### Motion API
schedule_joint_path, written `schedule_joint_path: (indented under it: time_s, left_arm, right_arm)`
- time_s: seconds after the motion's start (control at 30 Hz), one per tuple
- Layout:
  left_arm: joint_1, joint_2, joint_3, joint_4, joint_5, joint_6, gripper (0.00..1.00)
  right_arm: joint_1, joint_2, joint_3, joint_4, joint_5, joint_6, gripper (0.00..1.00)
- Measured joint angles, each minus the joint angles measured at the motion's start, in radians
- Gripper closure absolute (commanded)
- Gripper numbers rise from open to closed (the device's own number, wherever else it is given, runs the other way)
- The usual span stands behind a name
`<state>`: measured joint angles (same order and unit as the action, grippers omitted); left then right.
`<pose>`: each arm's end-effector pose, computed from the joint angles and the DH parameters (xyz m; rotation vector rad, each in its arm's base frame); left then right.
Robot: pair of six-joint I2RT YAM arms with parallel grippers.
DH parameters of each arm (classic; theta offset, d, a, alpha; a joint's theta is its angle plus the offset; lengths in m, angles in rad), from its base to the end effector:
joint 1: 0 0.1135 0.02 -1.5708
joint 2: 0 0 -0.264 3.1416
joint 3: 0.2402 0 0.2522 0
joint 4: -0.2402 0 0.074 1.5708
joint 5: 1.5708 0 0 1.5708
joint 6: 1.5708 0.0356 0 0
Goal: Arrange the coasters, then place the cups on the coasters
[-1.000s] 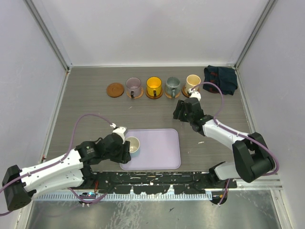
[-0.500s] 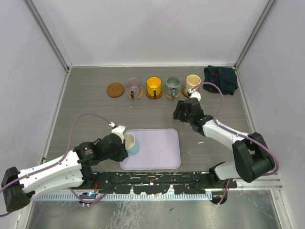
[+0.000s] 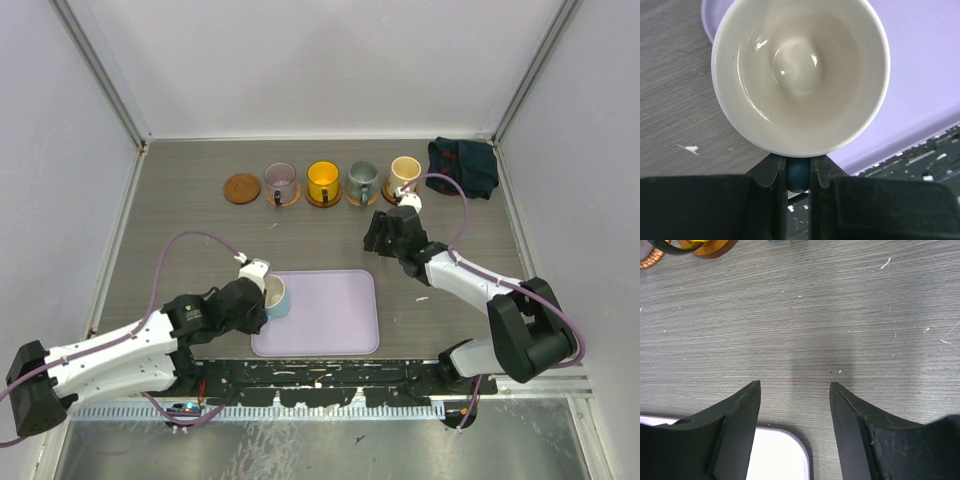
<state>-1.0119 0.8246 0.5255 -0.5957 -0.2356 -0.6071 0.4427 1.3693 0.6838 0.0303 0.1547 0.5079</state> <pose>0.0922 -0.1317 0.2078 0.3971 2.4479 -0.4282 0.2566 0.1156 0.1970 0.1584 2.2341 0.3504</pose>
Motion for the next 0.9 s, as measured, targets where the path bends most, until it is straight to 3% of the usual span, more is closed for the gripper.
schedule_joint_path:
  time_s: [0.57, 0.9]
  left_arm:
    - [0.027, 0.134, 0.098, 0.135, -0.264, 0.216, 1.0]
    - [0.353, 0.227, 0.113, 0.266, -0.161, 0.306, 1.0]
  right_arm:
    - [0.0, -0.002, -0.02, 0.0, 0.009, -0.001, 0.38]
    - [0.0, -0.013, -0.041, -0.001, 0.035, -0.016, 0.39]
